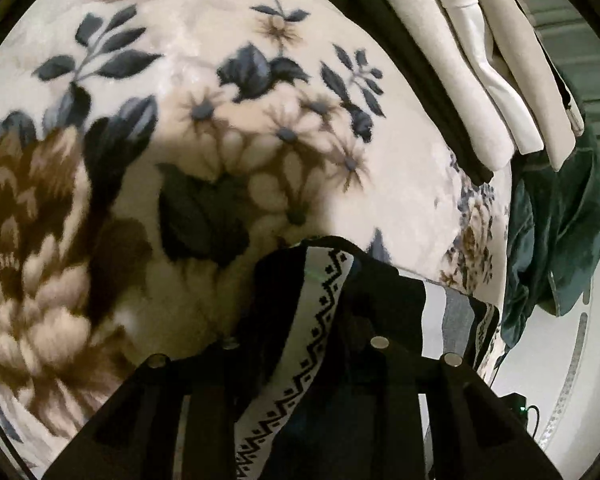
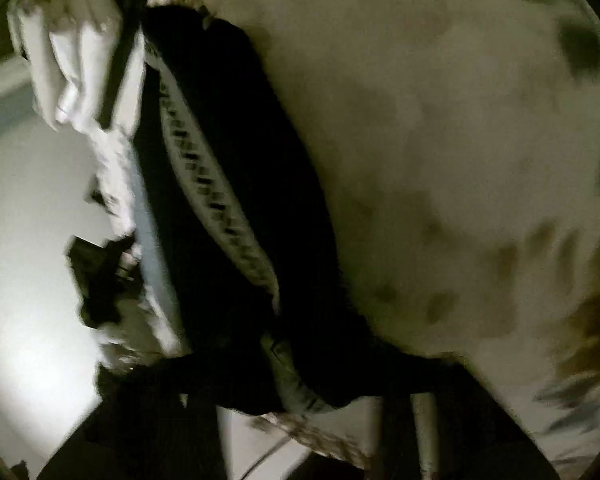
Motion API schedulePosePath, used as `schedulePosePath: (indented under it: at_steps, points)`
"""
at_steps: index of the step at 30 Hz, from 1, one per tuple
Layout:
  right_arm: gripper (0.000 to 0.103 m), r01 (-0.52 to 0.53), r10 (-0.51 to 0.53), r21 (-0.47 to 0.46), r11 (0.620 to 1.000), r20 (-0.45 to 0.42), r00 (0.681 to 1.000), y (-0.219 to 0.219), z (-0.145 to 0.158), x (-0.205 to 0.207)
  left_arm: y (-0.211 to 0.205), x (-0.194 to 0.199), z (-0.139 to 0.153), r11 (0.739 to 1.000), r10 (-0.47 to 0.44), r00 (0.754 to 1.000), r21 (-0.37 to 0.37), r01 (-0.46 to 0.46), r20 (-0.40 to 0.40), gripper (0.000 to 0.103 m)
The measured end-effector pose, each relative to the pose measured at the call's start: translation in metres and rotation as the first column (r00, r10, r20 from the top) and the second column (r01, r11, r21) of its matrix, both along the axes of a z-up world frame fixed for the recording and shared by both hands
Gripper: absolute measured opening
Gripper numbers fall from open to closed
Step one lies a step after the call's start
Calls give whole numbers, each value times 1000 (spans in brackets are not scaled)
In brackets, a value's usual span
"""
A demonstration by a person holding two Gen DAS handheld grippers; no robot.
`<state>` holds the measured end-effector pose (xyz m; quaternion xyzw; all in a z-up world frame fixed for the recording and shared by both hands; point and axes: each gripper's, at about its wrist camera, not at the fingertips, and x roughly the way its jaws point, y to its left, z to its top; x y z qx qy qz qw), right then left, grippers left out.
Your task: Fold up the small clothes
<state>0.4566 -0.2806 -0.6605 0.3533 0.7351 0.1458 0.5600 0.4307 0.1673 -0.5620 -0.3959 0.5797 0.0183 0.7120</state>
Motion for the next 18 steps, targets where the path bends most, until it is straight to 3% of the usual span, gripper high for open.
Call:
schedulePosePath:
  at_steps: [1, 3, 5, 6, 7, 9, 11, 14, 18]
  points:
    - [12, 19, -18, -29, 999, 36, 999, -6, 7, -1, 2, -1, 1, 1000, -5, 1000, -10, 5, 3, 26]
    - [11, 19, -15, -63, 998, 64, 998, -19, 10, 1, 5, -5, 4, 999, -26, 1000, -33, 26, 16, 27]
    - [14, 10, -10, 20, 1000, 30, 1000, -20, 1, 2, 7, -15, 13, 998, -47, 998, -36, 48, 46, 28]
    - [20, 16, -19, 78, 997, 39, 999, -22, 1, 5, 8, -21, 17, 997, -56, 996, -46, 59, 64, 35]
    - [44, 1, -7, 103, 995, 59, 998, -23, 2, 8, 10, -30, 20, 995, -64, 994, -70, 70, 83, 52]
    - [75, -30, 18, 116, 993, 100, 995, -26, 3, 17, 15, -54, 19, 988, -45, 993, -140, 61, 113, 81]
    - [76, -24, 4, 168, 985, 115, 993, -30, -6, 28, 14, -72, 6, 975, -26, 994, -218, 50, 110, 81]
    - [76, -56, 42, 258, 964, 60, 997, -18, -35, 39, 2, -84, -17, 961, -46, 996, -269, 65, 76, 81]
    - [81, -209, 190, 311, 927, 91, 977, 26, -44, 44, -20, -77, -29, 948, -70, 994, -303, 94, 89, 81]
